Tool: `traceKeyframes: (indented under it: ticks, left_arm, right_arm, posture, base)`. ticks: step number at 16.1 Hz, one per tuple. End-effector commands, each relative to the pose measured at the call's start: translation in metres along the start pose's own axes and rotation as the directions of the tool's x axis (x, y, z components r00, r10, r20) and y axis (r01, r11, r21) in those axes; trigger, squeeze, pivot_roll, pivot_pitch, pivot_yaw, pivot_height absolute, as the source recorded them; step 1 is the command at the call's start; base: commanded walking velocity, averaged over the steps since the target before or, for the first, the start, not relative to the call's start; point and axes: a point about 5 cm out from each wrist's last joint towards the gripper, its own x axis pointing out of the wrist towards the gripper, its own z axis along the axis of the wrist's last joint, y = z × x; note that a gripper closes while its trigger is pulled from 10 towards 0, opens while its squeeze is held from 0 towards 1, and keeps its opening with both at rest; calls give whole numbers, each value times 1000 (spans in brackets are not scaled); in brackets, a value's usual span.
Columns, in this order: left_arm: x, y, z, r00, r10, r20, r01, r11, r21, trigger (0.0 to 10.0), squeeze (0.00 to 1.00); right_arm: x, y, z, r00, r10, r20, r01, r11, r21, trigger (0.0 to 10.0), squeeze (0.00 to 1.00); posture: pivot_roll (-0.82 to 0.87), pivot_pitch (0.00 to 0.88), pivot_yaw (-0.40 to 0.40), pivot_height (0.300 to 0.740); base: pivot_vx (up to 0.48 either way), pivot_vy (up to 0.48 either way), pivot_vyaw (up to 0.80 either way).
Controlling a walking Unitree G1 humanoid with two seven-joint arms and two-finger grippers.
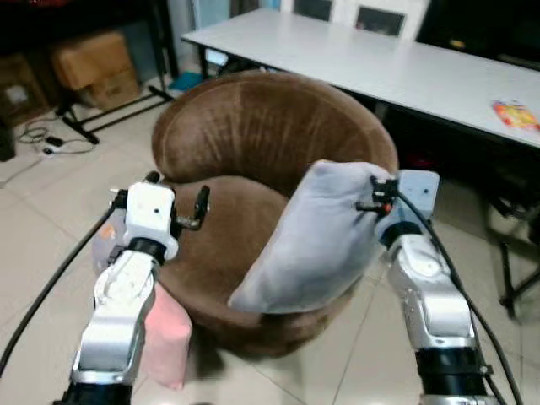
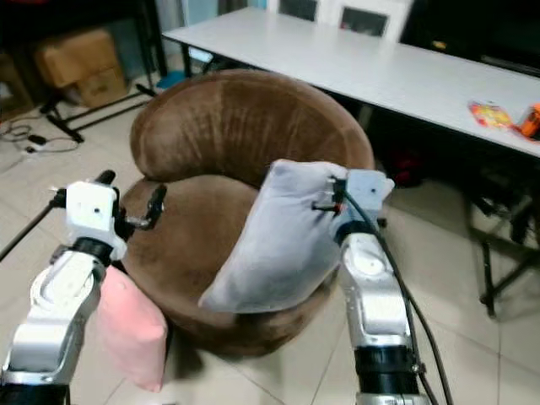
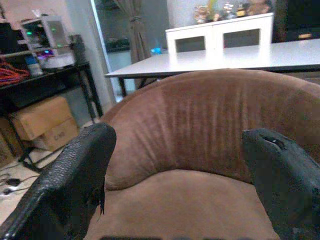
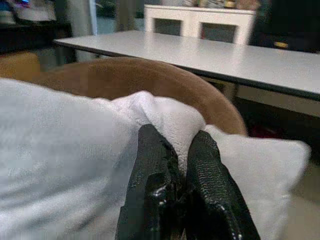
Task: Move the pillow to the sofa from floor
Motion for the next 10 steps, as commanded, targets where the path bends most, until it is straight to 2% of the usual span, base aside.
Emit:
traceKeyframes:
  ticks: [1,3,5,10]
  left_arm:
    - [-1,6,0,1000,12,-5,-12,1000,11,10000,0]
    - [-1,6,0,1000,12,-4,-12,1000,10,10000,0]
    - [-1,6,0,1000,12,-3,-12,1000,11,10000,0]
    - [-1,7,0,1000,15,-2,-15,1000,11,10000,0]
  right_arm:
    - [1,11,16,996,47,77,-47,999,-1,10000,0]
    - [1,11,17,996,43,80,-43,999,-3,10000,0]
    - [2,10,15,997,28,74,-30,999,27,10000,0]
    - [2,8,15,997,18,71,-19,1000,21,10000,0]
  posture:
    - [-10,0,-53,740]
    - [-10,0,-53,740]
    - [-9,0,-54,740]
    - [-10,0,-54,740]
  base:
    - [364,0,550]
    - [368,0,800]
    - [368,0,0]
    - [367,0,0]
